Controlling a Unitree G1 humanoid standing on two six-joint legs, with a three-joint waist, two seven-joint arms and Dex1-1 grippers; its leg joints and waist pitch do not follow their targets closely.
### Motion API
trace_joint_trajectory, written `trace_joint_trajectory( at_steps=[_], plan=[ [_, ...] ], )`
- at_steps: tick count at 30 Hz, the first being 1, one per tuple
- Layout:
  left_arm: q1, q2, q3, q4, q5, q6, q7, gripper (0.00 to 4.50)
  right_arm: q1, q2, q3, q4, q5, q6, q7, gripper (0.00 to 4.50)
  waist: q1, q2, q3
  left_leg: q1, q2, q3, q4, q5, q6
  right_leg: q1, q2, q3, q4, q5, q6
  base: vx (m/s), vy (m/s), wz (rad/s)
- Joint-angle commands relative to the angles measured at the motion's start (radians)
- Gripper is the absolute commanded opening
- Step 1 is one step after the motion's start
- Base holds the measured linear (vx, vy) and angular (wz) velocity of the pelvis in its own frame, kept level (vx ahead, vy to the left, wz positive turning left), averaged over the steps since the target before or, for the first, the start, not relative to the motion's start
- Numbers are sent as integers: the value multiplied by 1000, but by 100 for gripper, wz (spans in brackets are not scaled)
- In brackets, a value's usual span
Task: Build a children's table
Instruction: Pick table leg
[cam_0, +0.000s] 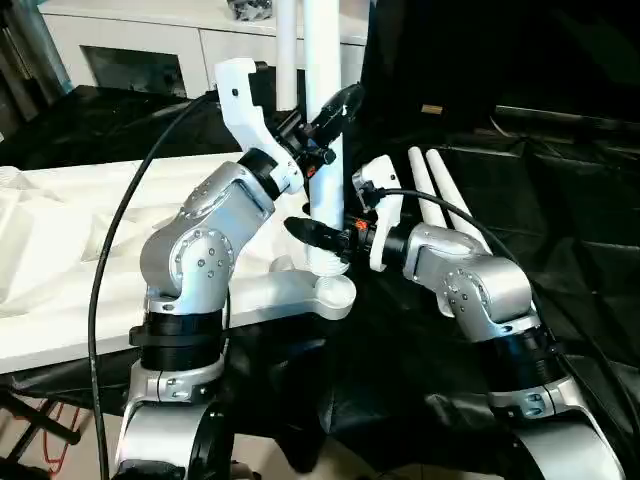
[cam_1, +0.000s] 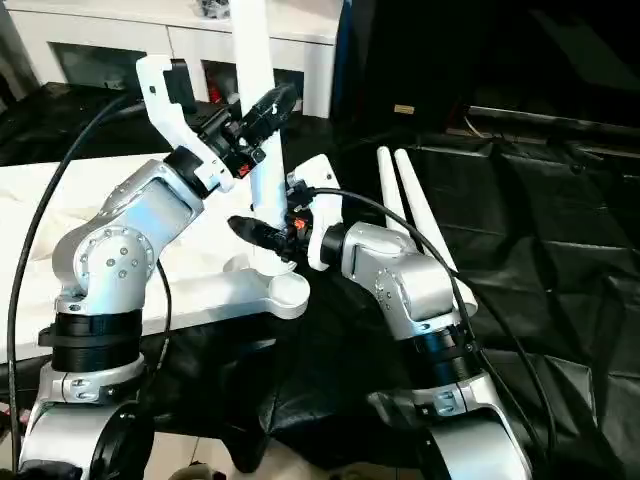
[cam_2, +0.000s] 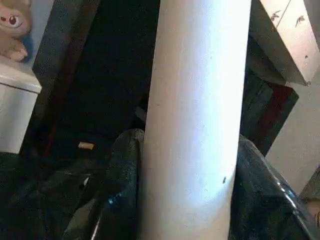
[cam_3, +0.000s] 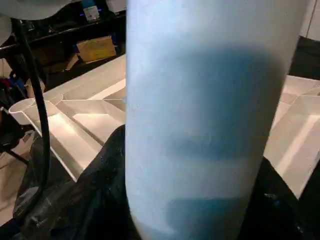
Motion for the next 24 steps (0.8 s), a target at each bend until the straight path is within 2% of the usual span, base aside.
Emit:
trace_joint_trajectory(
  at_steps=[1, 3, 4, 7, 9, 12, 15, 16, 18, 21, 24],
  plan=[
    [2, 2, 5, 1, 11, -9, 11, 195, -10, -5, 24, -27, -20, -42, 17, 197, 0, 8, -80, 7, 12, 0, -66, -169, -16, 60, -62, 42, -70, -220, -141, 0, 0, 0],
    [3, 6, 3, 1, 7, -6, 3, 193, -17, -8, 5, -16, 7, -23, 28, 197, 1, 9, -80, 8, 11, 1, -65, -170, -14, 60, -62, 42, -71, -218, -142, 0, 0, 0],
    [3, 6, 3, 1, 7, -6, 3, 193, -17, -8, 5, -16, 7, -23, 28, 267, 0, 8, -80, 8, 11, 1, -65, -172, -13, 59, -62, 42, -71, -220, -143, 0, 0, 0],
    [4, 23, -6, -1, -3, 7, -36, 191, -38, -45, -11, -17, 41, 17, 75, 268, 0, 7, -78, 9, 12, 1, -66, -185, -9, 60, -61, 42, -73, -239, -137, 0, 0, 0],
    [4, 32, -13, -2, -9, 11, -57, 185, -48, -66, -9, -14, 43, 32, 98, 307, 0, 5, -79, 9, 12, 0, -65, -178, -8, 60, -61, 41, -73, -242, -135, 0, 0, 0],
    [6, 55, -33, -2, -32, 20, -124, 182, -82, -128, -20, 13, 62, 76, 173, 313, 3, 4, -80, 9, 11, 1, -63, -168, -2, 61, -61, 42, -71, -241, -141, 0, 0, 0],
    [8, 63, -39, -2, -36, 20, -144, 182, -90, -143, -25, 19, 75, 96, 196, 313, 4, 2, -81, 6, 12, 2, -62, -148, 4, 62, -62, 42, -67, -210, -154, 0, 0, 0],
    [6, 73, -47, 2, -48, 30, -178, 182, -103, -172, -25, 30, 94, 128, 242, 313, 3, 0, -81, 5, 10, 2, -61, -146, 5, 63, -62, 41, -67, -208, -157, 0, 0, 0],
    [5, 81, -53, 4, -52, 34, -197, 182, -111, -187, -22, 38, 102, 151, 264, 313, 5, 2, -82, 6, 10, 2, -60, -139, 10, 64, -61, 42, -66, -200, -166, 0, 0, 0],
    [-2, 87, -55, 0, -76, 47, -231, 182, -129, -219, 22, 68, 84, 180, 292, 313, 3, 2, -81, 7, 11, 2, -60, -146, 7, 64, -62, 40, -66, -209, -175, 0, 0, 0],
    [-1, 90, -60, -7, -92, 62, -252, 182, -131, -218, 32, 73, 85, 185, 306, 313, 3, 1, -80, 6, 11, 3, -59, -151, 5, 64, -64, 41, -68, -227, -169, 0, 0, 0]
  ],
)
